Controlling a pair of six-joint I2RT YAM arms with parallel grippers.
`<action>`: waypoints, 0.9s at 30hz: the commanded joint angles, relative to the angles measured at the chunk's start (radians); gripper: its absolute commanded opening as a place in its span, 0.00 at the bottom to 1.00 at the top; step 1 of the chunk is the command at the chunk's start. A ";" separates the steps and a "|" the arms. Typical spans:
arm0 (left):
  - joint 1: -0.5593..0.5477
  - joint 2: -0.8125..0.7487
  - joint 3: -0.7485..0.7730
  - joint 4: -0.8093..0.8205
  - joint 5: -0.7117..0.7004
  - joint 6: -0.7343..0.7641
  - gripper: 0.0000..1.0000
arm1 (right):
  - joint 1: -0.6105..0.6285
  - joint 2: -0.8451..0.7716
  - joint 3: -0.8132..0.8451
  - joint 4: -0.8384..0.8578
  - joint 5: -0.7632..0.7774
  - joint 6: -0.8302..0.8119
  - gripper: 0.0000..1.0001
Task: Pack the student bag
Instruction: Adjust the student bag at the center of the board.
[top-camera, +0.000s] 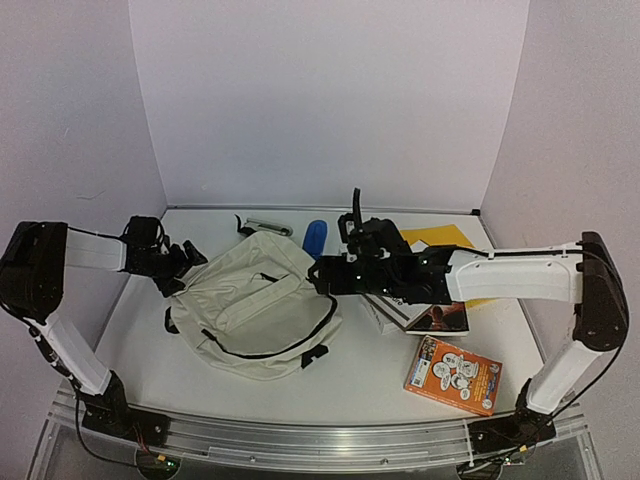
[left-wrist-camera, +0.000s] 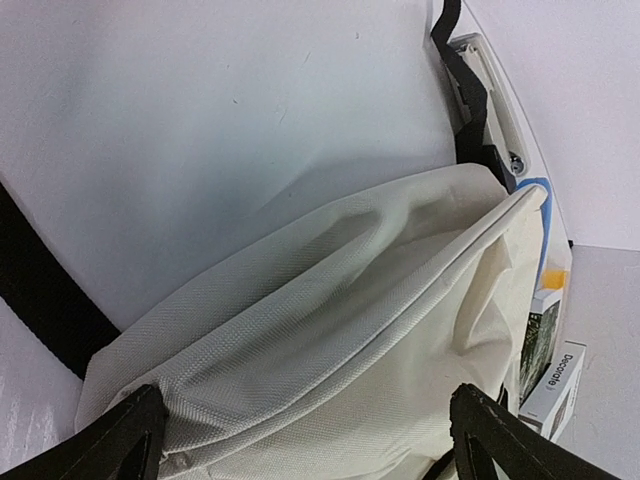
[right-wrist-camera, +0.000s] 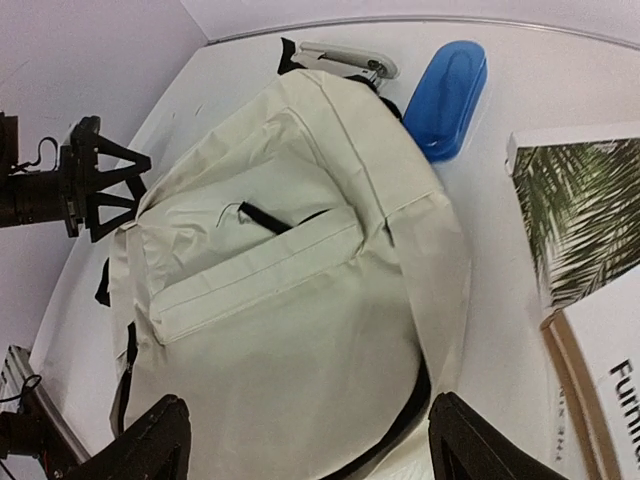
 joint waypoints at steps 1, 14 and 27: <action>-0.004 -0.068 0.033 -0.034 -0.015 0.012 1.00 | -0.078 0.076 0.116 -0.044 0.018 -0.105 0.81; -0.003 -0.511 -0.223 -0.301 -0.140 -0.121 1.00 | -0.138 0.353 0.213 -0.042 -0.189 -0.126 0.54; -0.033 -0.305 -0.275 -0.149 -0.089 -0.166 0.93 | -0.129 0.231 -0.041 0.104 -0.263 0.084 0.00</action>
